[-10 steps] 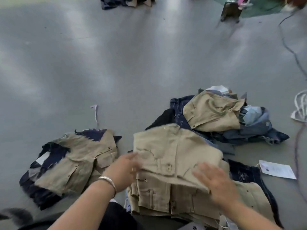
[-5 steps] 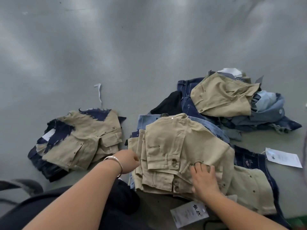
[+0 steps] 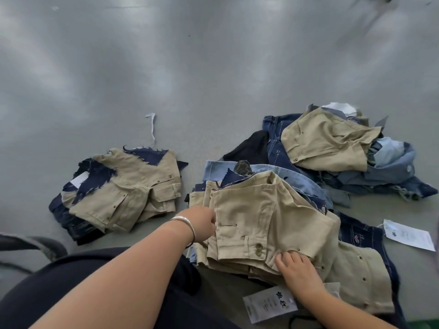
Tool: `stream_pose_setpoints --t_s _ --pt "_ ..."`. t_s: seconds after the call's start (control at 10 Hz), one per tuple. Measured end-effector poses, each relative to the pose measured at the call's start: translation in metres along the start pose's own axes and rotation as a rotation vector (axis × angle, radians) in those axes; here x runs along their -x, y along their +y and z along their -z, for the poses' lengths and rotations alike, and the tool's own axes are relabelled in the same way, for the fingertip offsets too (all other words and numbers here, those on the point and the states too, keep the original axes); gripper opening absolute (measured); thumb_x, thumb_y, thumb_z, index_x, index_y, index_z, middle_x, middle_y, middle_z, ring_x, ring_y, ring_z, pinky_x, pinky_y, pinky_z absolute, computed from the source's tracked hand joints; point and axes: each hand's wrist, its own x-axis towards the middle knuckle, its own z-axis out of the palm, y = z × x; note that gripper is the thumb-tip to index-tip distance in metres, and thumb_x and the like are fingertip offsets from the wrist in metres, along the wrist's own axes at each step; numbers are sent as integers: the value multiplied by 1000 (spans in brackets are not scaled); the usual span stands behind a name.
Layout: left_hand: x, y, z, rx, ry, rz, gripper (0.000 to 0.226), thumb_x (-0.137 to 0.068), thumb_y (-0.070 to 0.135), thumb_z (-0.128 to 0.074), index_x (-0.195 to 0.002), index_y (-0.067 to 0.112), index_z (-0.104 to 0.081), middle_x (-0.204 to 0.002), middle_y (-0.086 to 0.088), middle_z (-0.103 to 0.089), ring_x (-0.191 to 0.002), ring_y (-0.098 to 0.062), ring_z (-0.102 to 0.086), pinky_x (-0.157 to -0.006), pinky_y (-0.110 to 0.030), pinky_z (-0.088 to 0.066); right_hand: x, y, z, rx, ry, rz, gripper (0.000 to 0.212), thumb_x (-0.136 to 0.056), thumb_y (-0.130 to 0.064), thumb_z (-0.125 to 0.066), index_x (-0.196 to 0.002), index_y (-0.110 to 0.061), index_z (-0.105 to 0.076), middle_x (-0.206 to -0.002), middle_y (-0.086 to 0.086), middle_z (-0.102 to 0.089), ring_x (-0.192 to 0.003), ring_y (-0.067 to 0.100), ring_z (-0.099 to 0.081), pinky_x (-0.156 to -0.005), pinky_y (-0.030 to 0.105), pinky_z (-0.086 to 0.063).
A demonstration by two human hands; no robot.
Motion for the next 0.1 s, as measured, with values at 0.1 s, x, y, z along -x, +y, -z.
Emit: stream_pose_setpoints --t_s 0.1 --pt "6 1 -1 0 7 9 28 -92 26 -45 -110 18 -65 -109 -3 -65 -100 -23 -60 -85 -35 -50 2 -12 -2 16 -133 -66 64 -90 -21 -54 -148 -4 -33 -137 18 -46 -125 35 -46 -100 45 -39"
